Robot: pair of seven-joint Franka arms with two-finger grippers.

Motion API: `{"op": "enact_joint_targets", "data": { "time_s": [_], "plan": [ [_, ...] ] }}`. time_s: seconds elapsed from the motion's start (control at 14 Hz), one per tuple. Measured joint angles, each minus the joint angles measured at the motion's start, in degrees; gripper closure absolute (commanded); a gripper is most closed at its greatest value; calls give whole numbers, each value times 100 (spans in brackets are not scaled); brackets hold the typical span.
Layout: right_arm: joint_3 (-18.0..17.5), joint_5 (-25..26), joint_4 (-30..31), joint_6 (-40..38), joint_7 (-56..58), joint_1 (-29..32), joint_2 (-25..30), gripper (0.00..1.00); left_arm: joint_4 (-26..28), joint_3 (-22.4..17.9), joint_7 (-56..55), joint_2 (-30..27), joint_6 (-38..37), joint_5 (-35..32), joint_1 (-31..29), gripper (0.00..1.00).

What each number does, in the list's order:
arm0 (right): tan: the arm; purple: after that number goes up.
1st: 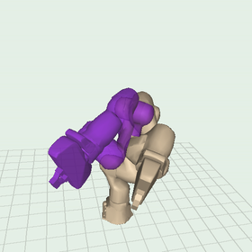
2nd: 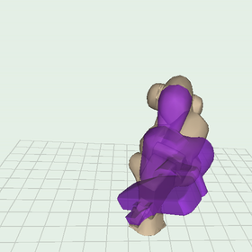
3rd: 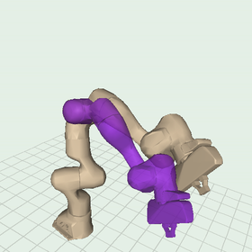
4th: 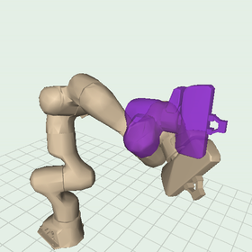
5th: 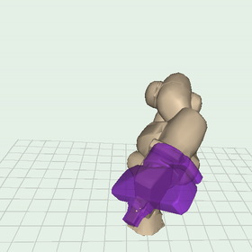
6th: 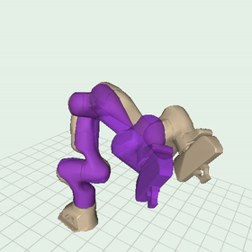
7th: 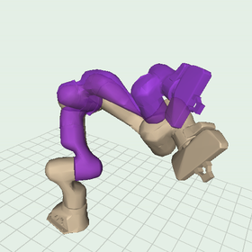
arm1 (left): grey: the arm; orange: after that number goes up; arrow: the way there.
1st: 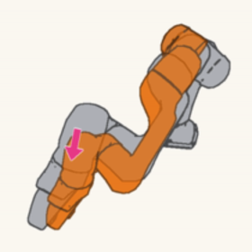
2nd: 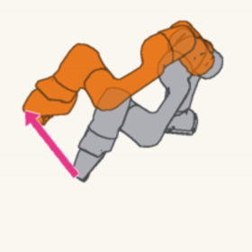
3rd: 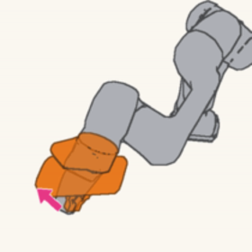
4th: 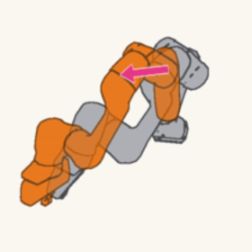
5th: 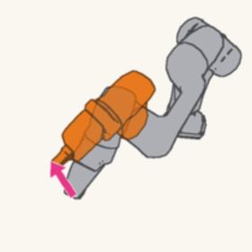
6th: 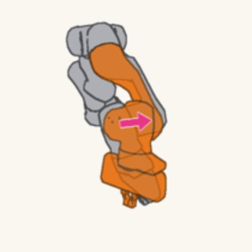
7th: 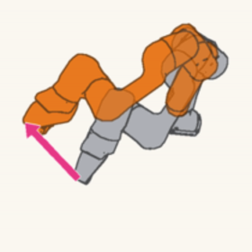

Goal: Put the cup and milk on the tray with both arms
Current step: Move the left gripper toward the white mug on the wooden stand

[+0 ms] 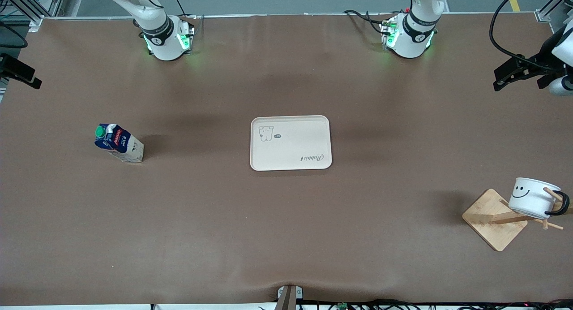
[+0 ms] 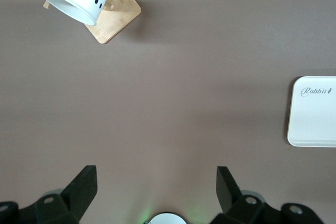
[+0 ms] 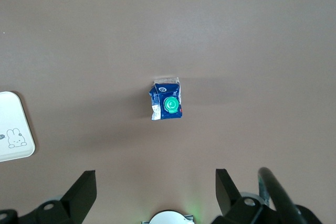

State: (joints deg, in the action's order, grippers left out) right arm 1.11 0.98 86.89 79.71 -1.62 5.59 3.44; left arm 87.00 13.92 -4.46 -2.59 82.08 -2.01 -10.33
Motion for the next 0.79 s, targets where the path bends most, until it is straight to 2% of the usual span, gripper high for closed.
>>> {"op": "enact_joint_targets", "data": {
  "time_s": [0.79],
  "plan": [
    [0, 0, 0, 0, 0, 0, 0, 0, -91, -70, -58, 0, 17, 0, -32, 0]
  ]
}}
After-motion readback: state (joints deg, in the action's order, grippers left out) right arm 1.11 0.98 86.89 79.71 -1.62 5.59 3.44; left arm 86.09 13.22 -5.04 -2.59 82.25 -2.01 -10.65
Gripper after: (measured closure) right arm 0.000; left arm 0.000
